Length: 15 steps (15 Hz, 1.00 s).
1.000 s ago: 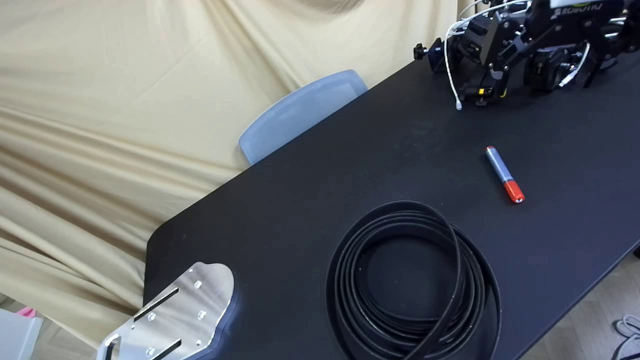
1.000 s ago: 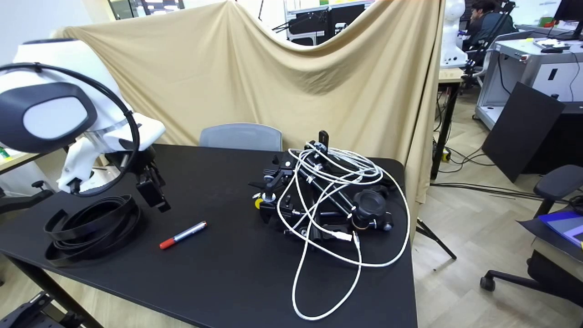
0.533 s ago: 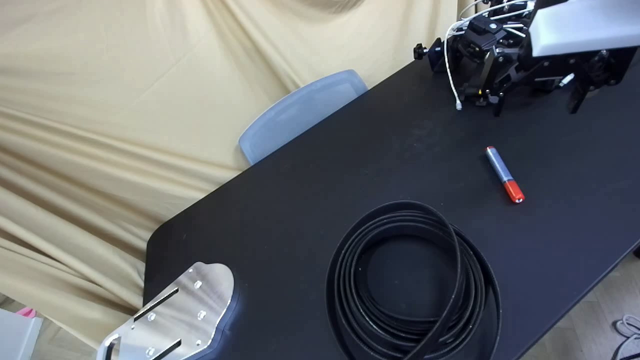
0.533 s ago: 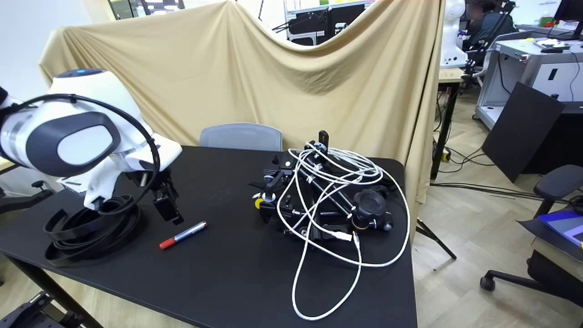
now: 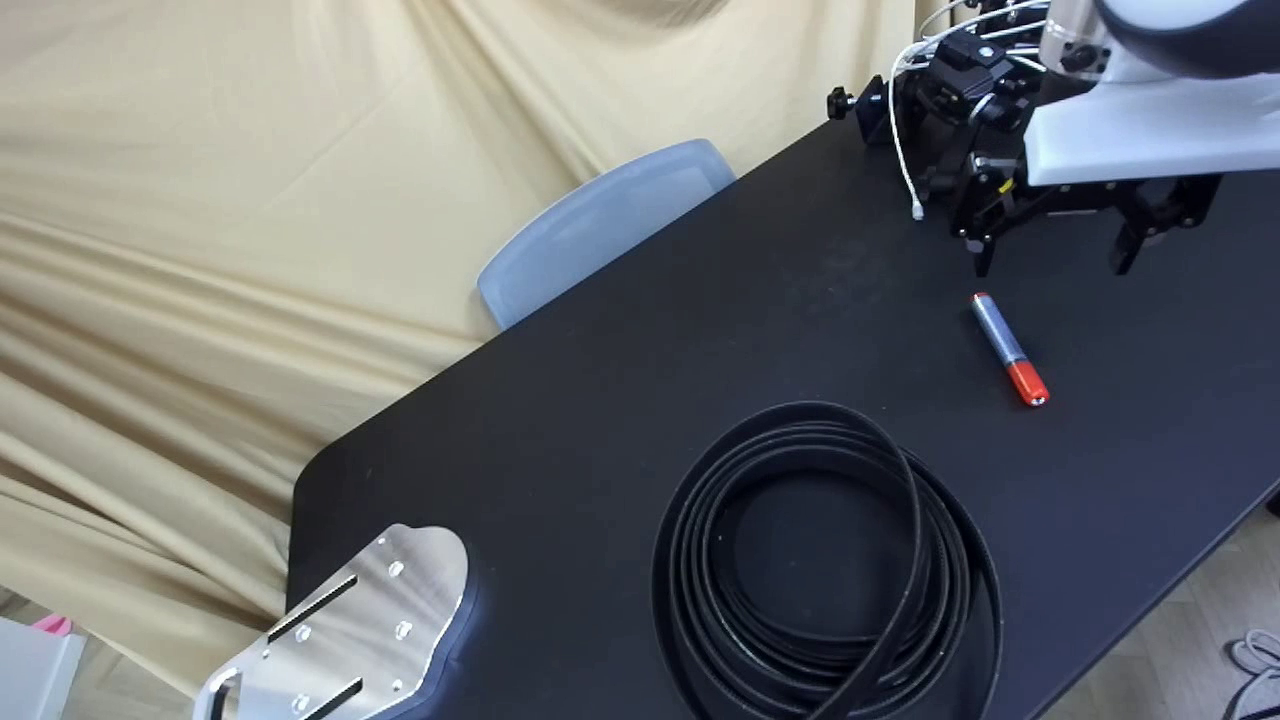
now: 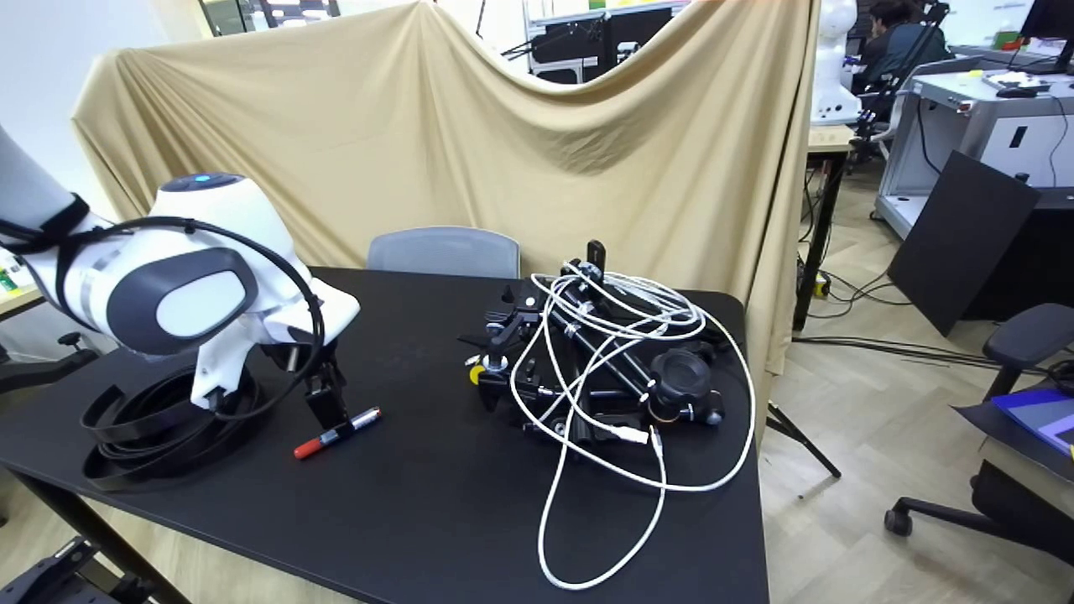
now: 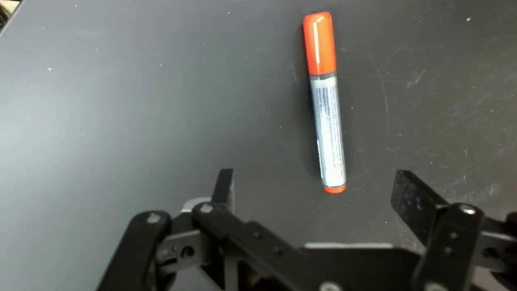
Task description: Move the marker away from you
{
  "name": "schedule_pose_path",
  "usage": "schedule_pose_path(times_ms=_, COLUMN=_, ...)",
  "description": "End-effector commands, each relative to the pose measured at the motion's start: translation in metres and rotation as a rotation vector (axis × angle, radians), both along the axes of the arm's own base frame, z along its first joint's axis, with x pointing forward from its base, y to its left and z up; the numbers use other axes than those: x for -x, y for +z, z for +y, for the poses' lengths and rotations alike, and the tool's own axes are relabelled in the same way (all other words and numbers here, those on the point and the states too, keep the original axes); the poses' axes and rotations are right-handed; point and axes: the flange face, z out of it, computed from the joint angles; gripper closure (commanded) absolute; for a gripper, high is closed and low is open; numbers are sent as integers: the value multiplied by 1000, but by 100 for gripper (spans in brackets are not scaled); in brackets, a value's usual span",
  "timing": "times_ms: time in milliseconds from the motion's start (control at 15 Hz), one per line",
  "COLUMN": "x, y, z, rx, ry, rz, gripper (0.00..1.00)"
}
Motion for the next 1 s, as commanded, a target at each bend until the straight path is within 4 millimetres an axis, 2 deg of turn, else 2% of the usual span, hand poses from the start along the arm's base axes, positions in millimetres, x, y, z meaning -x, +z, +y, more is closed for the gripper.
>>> schedule_pose_path(times_ms=0, x=-15, y=-17, z=0, rx=-3, ry=4, rz=17, gripper=0)
schedule_pose_path(times_ms=533, x=-35, y=-42, z=-2, rx=-5, ry=23, rz=35, gripper=0)
schedule_pose_path(times_ms=600, x=-38, y=-45, z=-2, rx=-5, ry=26, rz=36, gripper=22)
schedule_pose_path(times_ms=667, x=-40, y=-47, z=-2, rx=-6, ry=28, rz=38, gripper=25)
schedule_pose_path(times_ms=933, x=-48, y=-56, z=0, rx=-2, ry=41, rz=42, gripper=55)
